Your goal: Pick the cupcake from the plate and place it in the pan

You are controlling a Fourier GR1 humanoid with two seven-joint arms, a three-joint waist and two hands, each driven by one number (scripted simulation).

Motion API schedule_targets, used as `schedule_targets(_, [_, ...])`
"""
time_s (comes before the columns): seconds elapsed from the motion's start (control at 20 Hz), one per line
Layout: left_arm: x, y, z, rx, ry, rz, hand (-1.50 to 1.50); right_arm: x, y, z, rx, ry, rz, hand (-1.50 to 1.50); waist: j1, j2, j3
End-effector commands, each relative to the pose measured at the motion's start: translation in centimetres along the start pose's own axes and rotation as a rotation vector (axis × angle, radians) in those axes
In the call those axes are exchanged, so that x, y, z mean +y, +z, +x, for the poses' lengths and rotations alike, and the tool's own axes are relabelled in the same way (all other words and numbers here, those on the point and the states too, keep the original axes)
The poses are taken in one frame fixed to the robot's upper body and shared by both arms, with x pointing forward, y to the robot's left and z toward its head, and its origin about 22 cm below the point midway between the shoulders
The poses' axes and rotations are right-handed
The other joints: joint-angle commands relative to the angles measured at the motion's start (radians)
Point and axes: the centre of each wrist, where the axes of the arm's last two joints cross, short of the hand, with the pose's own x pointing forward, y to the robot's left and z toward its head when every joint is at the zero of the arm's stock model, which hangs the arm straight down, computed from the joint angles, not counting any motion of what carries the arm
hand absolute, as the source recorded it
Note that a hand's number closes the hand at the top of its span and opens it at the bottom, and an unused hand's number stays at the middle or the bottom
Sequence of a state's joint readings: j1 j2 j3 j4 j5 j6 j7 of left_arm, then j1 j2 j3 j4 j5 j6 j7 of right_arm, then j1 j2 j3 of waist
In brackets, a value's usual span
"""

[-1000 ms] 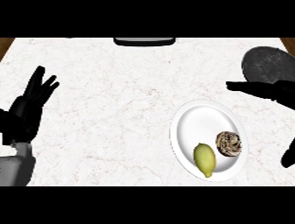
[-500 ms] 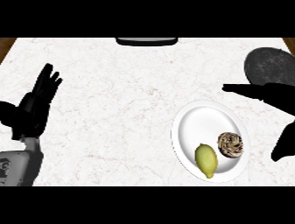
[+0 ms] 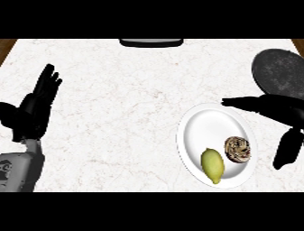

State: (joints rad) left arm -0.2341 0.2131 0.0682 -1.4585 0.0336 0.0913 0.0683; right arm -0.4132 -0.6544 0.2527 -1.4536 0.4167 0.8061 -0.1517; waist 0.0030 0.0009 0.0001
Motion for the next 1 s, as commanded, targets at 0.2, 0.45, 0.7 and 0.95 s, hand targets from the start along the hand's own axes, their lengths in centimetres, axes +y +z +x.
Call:
schedule_targets(0.2, [0.0,-0.3,0.9,0.001,0.003,0.006,0.00,1.4,-1.2,-1.3,0.019,0.067,0.049,-1.50,0.002,0.000,0.000])
schedule_targets(0.45, [1.2,0.6,-0.4,0.014,0.000,0.008,0.00,1.7,-3.1,1.6,0.126,0.190,0.064,-1.50,0.002,0.000,0.000])
schedule_targets(0.7, [-0.2,1.1,-0.1,0.006,0.009,-0.004,0.00,2.8,-5.3,1.0,0.177,0.227,0.110,-1.50,0.007,0.000,0.000])
schedule_targets(0.95, [-0.8,0.1,2.1,0.006,0.001,-0.001,0.00,3.1,-3.2,-0.6,0.155,0.212,0.138,-1.50,0.000,-0.001,0.000])
